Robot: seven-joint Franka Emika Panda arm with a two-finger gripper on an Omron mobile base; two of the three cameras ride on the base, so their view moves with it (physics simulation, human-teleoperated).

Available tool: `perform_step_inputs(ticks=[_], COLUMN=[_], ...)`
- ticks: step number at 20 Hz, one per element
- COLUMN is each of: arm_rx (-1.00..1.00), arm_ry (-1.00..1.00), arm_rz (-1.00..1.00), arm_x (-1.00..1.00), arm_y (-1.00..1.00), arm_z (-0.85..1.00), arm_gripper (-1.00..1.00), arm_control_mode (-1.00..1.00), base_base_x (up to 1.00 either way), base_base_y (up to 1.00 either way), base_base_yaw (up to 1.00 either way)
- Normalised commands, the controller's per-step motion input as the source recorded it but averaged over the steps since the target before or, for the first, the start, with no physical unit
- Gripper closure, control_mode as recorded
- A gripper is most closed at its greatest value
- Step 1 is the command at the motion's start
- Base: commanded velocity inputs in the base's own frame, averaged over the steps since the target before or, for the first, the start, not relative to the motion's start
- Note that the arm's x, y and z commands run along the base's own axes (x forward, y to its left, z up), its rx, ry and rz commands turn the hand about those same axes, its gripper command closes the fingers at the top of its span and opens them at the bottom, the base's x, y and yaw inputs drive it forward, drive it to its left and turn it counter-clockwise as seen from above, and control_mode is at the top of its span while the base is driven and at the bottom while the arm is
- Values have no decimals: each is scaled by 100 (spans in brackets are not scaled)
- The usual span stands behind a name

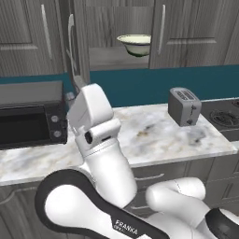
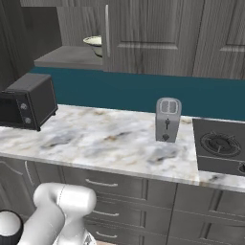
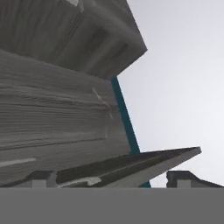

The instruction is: Pick the mug and place it in the sink. Pick the bowl and place it in the open cabinet and then close the cabinet.

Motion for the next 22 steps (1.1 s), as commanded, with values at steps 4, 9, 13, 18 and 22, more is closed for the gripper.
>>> perform_step_inputs(ticks=[4, 9, 13, 18, 22], arm_rx=[-14, -13, -9, -1, 0], arm_ry=[10, 9, 10, 11, 1], arm_rz=[-47, -46, -44, -36, -33], arm_x=[1, 0, 0, -42, -93], arm_y=[12, 30, 53, 64, 61], arm_z=[-5, -6, -8, -3, 0], arm_gripper=[-100, -100, -100, -100, -100], arm_control_mode=[-100, -100, -100, -100, -100], base_base_x=[0, 0, 0, 0, 0], base_base_y=[0, 0, 0, 0, 0], base_base_yaw=[0, 0, 0, 0, 0])
